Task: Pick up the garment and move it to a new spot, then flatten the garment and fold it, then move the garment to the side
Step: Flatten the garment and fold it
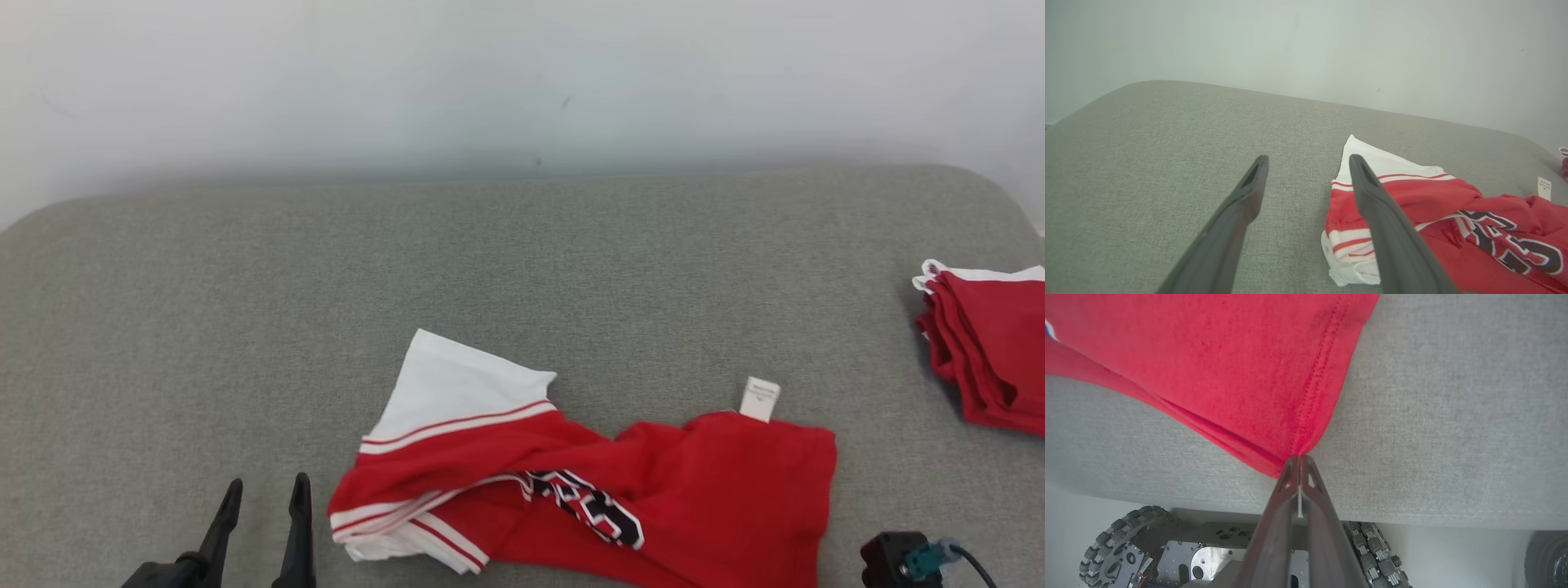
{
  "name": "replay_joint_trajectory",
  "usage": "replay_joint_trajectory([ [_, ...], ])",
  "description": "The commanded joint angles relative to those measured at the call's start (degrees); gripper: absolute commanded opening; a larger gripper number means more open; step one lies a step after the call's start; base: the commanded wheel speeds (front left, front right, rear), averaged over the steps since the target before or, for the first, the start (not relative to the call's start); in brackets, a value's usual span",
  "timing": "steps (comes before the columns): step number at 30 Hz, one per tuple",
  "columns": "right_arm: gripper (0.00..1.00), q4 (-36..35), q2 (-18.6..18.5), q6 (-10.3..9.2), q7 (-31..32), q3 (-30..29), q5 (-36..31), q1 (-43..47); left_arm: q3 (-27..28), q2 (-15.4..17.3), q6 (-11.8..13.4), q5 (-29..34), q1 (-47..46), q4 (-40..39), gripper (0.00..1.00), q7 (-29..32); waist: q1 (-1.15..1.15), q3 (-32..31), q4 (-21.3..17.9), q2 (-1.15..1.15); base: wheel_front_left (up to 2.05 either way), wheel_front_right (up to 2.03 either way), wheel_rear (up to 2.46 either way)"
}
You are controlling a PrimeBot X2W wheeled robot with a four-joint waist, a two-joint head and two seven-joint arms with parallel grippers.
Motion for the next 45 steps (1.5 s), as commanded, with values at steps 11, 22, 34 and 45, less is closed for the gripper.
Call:
replay_joint_trajectory([
  [11, 1.00, -2.43, 0.87, 0.07, -2.40, -5.54, -2.42, -0.86, -1.42, -0.36, -1.32, -0.96, 0.38, 1.33, 1.00, -0.08, 0.00, -1.09, -0.68, 0.00, 0.00, 0.00, 0.00],
  [22, 1.00, -4.51, 0.98, 0.07, -12.81, -9.91, -7.69, -7.89, -3.25, 0.49, -1.96, 0.12, -2.04, 2.61, 1.00, 2.17, 0.00, -2.39, 0.52, 0.00, 0.00, 0.00, 0.00],
  [34, 1.00, 1.83, 0.97, 0.07, -21.59, -3.59, -8.74, -13.52, -6.73, -0.07, -6.74, -1.63, -21.68, 15.29, 1.00, 17.49, 0.00, 1.31, -3.85, 0.00, 0.00, 0.00, 0.00],
  [45, 1.00, 4.49, 0.95, 0.07, -22.18, 0.02, -9.26, -19.31, -10.29, -0.63, -8.49, -0.15, -37.61, 32.13, 1.00, 30.19, 0.00, 6.40, -9.75, 0.00, 0.00, 0.00, 0.00],
])
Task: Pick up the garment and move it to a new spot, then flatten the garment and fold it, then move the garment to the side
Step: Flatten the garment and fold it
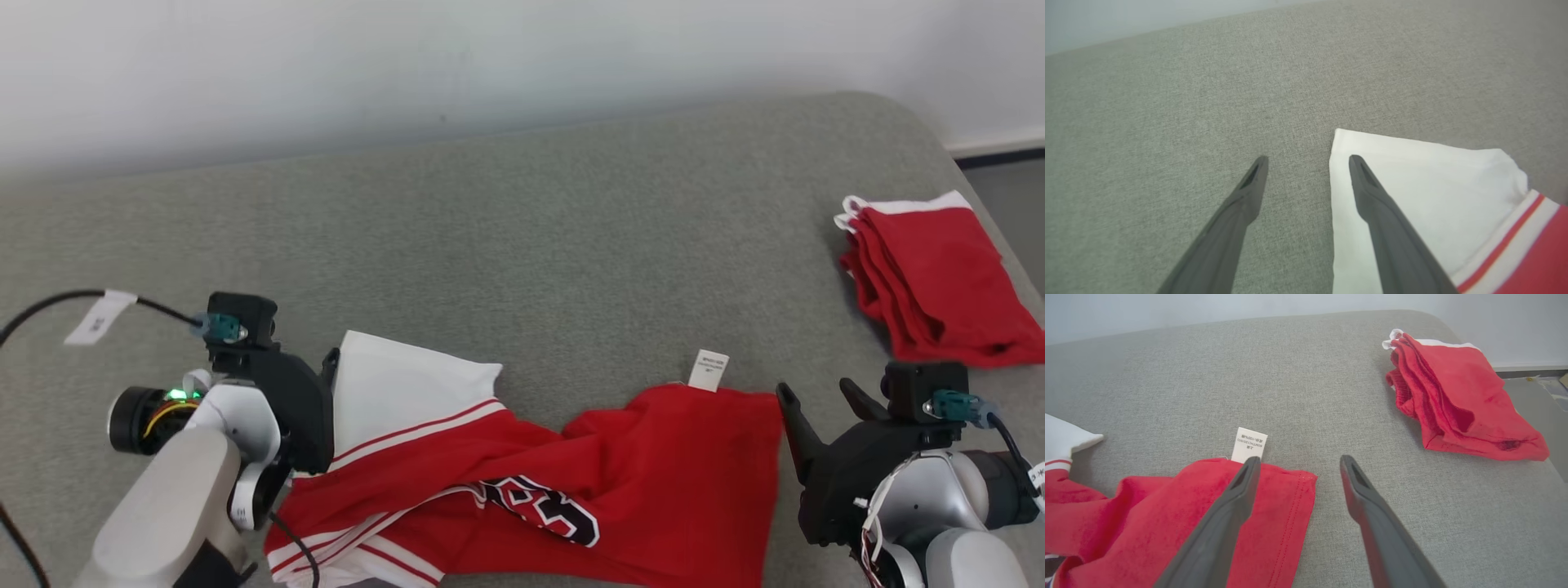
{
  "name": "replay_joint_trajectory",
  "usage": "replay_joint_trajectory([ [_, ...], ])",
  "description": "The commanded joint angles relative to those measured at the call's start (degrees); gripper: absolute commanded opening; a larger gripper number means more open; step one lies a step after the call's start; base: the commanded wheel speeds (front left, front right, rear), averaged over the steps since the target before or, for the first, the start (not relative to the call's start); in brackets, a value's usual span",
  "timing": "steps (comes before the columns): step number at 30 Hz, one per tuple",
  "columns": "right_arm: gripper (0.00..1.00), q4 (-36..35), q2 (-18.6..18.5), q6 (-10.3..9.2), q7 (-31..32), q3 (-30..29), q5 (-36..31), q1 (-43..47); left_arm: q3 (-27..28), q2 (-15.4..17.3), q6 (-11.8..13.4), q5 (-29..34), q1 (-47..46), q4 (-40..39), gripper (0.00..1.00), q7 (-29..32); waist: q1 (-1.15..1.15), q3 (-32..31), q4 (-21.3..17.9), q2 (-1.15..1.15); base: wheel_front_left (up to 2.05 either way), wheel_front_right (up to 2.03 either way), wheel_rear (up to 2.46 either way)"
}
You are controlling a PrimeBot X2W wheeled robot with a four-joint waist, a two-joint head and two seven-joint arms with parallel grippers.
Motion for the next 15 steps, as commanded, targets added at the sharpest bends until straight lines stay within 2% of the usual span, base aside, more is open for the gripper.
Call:
replay_joint_trajectory([
  [1, 1.00, 0.23, 0.05, 0.07, -0.28, 0.08, 0.34, -0.32, -0.11, -0.38, 0.06, -0.15, -0.71, 0.92, 1.00, 0.60, -0.01, 2.10, -2.10, -0.01, 0.00, 0.00, 0.00],
  [15, 1.00, 1.92, 0.04, 0.07, -1.58, 0.50, 1.36, -0.91, -1.28, -1.29, 1.46, 0.56, -7.38, 9.53, 1.00, 4.42, -0.01, 2.94, -4.16, -0.01, 0.00, 0.00, 0.00],
])
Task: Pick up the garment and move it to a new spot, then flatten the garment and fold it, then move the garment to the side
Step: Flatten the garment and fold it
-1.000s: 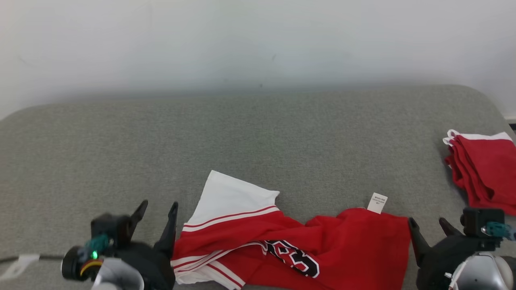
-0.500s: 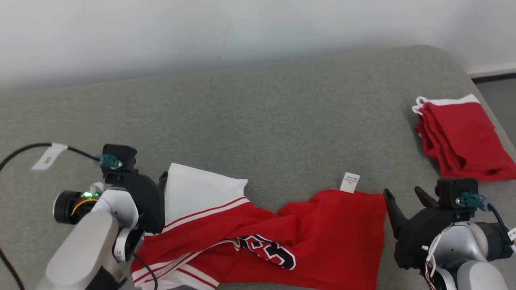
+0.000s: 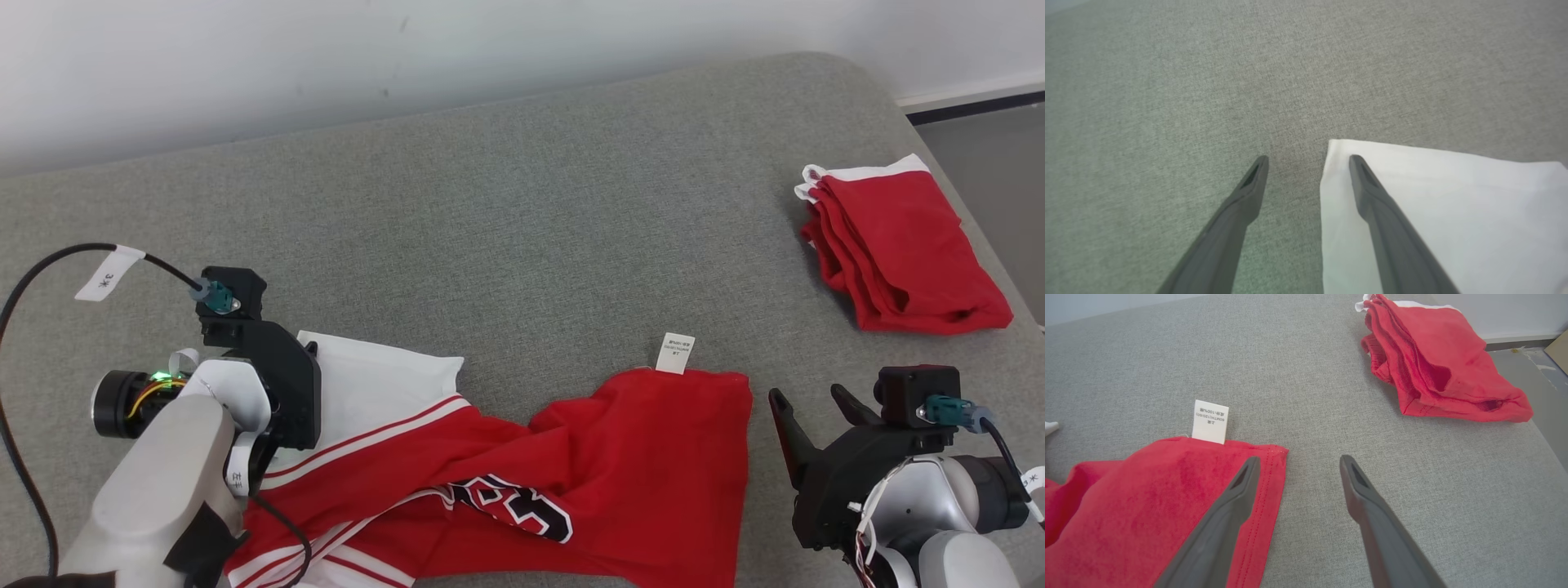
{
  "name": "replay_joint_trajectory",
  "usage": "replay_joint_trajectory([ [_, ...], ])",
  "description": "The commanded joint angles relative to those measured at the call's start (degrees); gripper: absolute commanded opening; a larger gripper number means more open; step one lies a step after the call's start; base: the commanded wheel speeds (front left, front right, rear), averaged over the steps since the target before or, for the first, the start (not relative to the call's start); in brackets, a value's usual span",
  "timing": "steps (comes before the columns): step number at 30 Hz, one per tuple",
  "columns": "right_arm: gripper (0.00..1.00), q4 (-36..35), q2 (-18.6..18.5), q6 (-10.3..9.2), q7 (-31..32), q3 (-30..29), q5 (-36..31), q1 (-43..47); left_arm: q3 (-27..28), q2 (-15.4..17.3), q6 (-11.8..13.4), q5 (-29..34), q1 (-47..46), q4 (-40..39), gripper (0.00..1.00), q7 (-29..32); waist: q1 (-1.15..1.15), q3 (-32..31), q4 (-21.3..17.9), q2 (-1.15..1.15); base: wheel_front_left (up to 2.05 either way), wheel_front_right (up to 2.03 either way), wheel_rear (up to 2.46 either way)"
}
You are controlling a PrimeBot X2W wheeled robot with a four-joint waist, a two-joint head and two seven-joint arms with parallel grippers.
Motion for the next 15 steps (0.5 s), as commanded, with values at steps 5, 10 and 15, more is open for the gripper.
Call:
replay_joint_trajectory([
  [5, 1.00, 0.64, 0.04, 0.07, -0.51, 0.41, 0.33, -0.78, -0.56, 0.07, -0.72, -0.25, -1.15, 1.23, 0.95, 0.94, -0.01, 0.18, -0.10, -0.01, 0.00, 0.00, 0.00],
  [10, 1.00, 0.92, 0.03, 0.07, -0.45, 1.36, 0.63, -1.33, -1.21, -0.23, -1.27, -0.50, -1.64, 2.44, 0.60, 1.33, -0.01, 0.60, -0.79, -0.01, 0.00, 0.00, 0.00],
  [15, 1.00, 0.79, 0.05, 0.07, -0.37, 1.26, 0.15, -1.19, -1.74, -0.69, -1.96, -0.77, -1.54, 3.44, 0.00, 1.42, -0.01, 0.84, -1.09, -0.01, 0.00, 0.00, 0.00],
])
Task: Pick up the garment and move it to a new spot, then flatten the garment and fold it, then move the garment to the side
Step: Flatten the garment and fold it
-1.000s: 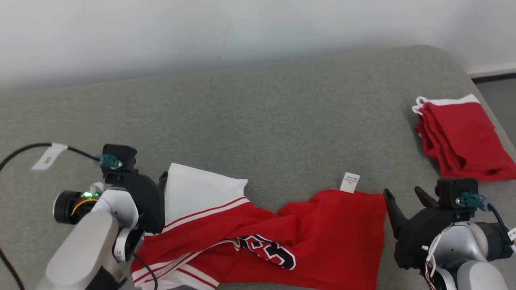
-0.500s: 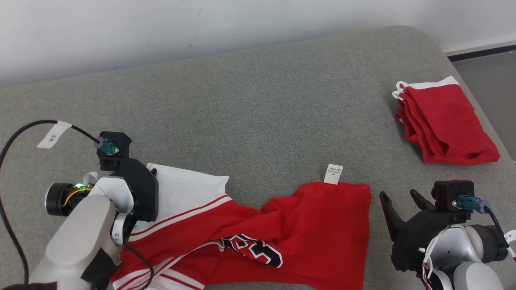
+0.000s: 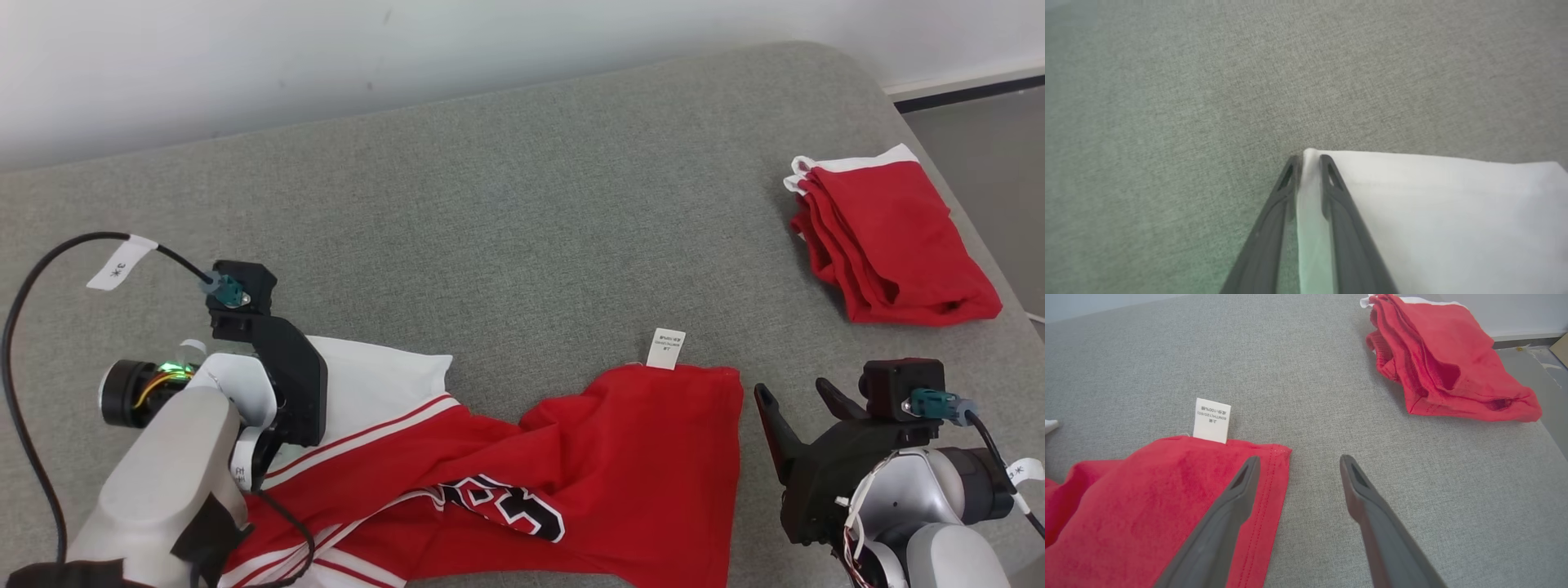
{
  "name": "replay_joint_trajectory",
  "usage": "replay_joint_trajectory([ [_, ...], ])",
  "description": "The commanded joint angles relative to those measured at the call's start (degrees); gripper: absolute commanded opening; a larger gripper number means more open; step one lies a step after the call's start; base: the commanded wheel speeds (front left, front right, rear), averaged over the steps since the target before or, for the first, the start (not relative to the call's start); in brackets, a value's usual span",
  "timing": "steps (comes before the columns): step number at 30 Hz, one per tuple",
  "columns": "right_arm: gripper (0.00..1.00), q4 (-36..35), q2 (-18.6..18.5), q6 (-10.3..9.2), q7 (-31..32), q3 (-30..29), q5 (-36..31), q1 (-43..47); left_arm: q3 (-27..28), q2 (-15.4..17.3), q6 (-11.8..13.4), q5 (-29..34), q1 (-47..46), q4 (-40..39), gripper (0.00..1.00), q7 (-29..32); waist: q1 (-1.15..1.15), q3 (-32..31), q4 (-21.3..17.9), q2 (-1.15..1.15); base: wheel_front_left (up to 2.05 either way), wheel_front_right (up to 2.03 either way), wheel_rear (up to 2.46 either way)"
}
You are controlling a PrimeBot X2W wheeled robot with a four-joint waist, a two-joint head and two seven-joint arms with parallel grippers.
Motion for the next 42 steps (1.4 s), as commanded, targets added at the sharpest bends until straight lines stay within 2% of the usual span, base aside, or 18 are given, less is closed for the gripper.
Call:
replay_joint_trajectory([
  [1, 1.00, -0.24, 0.04, 0.07, 0.13, -0.17, -0.23, 0.10, -0.35, -0.24, -0.65, -0.73, 0.30, 0.73, 0.00, 0.32, 0.00, 0.04, -0.02, -0.01, 0.00, 0.00, 0.00],
  [7, 1.00, -0.77, -0.57, 0.07, 1.95, -0.88, -0.93, -0.38, 0.46, 0.61, -2.38, -2.10, 1.01, -0.67, 0.00, 0.17, 0.00, -0.20, 0.39, -0.01, 0.00, 0.00, 0.00],
  [10, 1.00, -1.06, -1.40, 0.07, 4.81, -1.56, -1.96, -1.72, 1.26, 1.62, -3.35, -3.55, 1.31, -1.91, 0.00, 0.64, 0.00, -0.26, 0.89, -0.01, 0.00, 0.00, 0.00],
  [16, 1.00, -0.44, -4.54, 0.07, 9.73, -2.45, -4.62, -6.33, 3.78, 3.59, -4.72, -6.91, 2.24, -6.09, 0.00, 1.43, 0.00, 0.02, 1.80, -0.01, 0.00, 0.00, 0.00],
  [19, 1.00, 2.48, -5.96, 0.07, 11.95, -2.71, -4.74, -9.30, 4.74, 4.62, -4.51, -8.47, 2.41, -8.99, 0.00, 2.48, 0.00, 0.75, 2.39, -0.01, 0.00, 0.00, 0.00],
  [23, 1.00, 5.58, -5.86, 0.07, 14.31, -2.25, -4.34, -10.37, 5.01, 5.85, -3.62, -8.49, 2.54, -11.69, 0.00, 3.80, 0.00, 1.72, 2.87, -0.01, 0.00, 0.00, 0.00],
  [35, 1.00, 11.06, -6.36, 0.07, 14.47, 2.24, -0.86, -11.74, 5.44, 7.00, -1.34, -8.93, 3.54, -16.47, 0.00, 5.22, 0.00, 3.60, 3.78, -0.01, 0.00, 0.00, 0.00],
  [41, 0.95, 14.81, -6.52, 0.07, 13.55, 4.70, -0.03, -13.63, 5.87, 7.51, -0.73, -9.29, 2.73, -17.22, 0.00, 5.28, 0.00, 4.10, 3.91, -0.01, 0.00, 0.00, 0.00],
  [42, 0.89, 15.53, -6.52, 0.07, 13.63, 5.14, 0.13, -13.84, 5.91, 7.61, -0.68, -9.34, 2.54, -17.34, 0.00, 5.36, 0.00, 4.20, 3.97, -0.01, 0.00, 0.00, 0.00],
])
